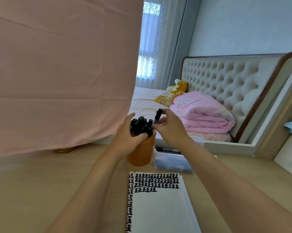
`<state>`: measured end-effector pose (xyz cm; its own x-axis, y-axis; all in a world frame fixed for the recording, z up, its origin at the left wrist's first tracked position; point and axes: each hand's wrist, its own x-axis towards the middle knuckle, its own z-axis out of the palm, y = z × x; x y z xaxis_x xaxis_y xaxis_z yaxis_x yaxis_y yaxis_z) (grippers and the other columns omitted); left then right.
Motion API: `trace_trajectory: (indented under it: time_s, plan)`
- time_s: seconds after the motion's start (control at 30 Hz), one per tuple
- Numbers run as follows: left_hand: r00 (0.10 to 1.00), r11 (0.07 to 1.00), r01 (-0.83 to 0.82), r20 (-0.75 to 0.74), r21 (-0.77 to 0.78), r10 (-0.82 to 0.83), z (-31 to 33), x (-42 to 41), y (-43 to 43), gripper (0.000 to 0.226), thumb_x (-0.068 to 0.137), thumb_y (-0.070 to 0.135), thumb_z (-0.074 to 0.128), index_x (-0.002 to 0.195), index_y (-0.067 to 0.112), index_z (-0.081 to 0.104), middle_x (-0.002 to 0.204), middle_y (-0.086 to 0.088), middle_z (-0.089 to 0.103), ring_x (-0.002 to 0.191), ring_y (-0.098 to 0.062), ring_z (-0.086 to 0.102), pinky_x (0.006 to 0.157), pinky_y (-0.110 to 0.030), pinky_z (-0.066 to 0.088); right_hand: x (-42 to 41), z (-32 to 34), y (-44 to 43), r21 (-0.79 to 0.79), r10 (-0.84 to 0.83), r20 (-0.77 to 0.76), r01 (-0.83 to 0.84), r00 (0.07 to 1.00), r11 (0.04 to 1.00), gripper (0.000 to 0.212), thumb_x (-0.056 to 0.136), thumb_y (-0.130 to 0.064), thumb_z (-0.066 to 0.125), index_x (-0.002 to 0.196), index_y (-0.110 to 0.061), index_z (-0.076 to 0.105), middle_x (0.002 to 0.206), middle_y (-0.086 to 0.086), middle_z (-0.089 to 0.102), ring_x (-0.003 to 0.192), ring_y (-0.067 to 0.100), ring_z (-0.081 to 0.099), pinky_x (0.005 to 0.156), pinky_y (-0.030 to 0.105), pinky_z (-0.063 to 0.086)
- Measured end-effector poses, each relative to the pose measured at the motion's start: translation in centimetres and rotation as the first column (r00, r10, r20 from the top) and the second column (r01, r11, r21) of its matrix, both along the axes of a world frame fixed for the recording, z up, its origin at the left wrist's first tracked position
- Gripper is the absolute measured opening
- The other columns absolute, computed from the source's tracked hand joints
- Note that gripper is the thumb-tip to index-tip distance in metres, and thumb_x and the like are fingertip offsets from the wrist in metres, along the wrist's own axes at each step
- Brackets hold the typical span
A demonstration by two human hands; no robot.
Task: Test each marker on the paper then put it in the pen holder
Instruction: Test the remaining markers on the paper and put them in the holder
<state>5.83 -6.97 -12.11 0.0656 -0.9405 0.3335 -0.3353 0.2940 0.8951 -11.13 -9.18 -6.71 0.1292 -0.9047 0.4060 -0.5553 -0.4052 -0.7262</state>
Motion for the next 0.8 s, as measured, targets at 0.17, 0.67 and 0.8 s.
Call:
trace_trajectory:
  time_s: [0.17, 0.67, 0.8]
  plan:
    - [0.999, 0.998, -0.048, 0.012, -0.051, 0.049, 0.2, -0.1, -0.2, 0.088, 0.065, 0.05, 0.068, 0.145, 0.037, 0.036, 0.137, 0.009, 0.041, 0.13, -0.01, 0.035, 0.107, -0.034, 0.036, 0.3, -1.8, -0.5, -0.124, 0.032, -0.23, -0.062, 0.973, 0.99, 0.056, 0.095, -0.015, 0.057, 0.142, -0.04, 0.04, 0.112, 0.001, 0.06, 0.092, 0.017, 0.062, 0.088, 0.031, 0.052]
    - [0.996, 0.997, -0.005, 0.092, -0.079, 0.012, 0.5, -0.1, -0.4, 0.089, 0.073, 0.052, 0.077, 0.148, 0.037, 0.03, 0.133, 0.011, 0.038, 0.134, -0.017, 0.034, 0.111, -0.046, 0.037, -4.0, -2.1, -2.2, 0.156, 0.026, -0.701, 0.118, 0.713, 0.981, 0.035, 0.089, -0.006, 0.049, 0.094, -0.031, 0.073, 0.111, -0.005, 0.071, 0.1, 0.015, 0.063, 0.091, 0.03, 0.052]
    - [0.992, 0.997, 0.06, 0.112, -0.054, -0.054, -0.2, 0.2, -0.3, 0.106, 0.062, 0.057, 0.08, 0.148, 0.044, 0.021, 0.147, 0.013, 0.034, 0.138, -0.014, 0.033, 0.112, -0.045, 0.037, -4.5, -3.0, -2.8, 0.204, 0.055, -0.728, 0.139, 0.683, 0.969, 0.04, 0.088, -0.002, 0.053, 0.11, -0.027, 0.074, 0.116, -0.006, 0.071, 0.101, 0.012, 0.063, 0.089, 0.021, 0.047]
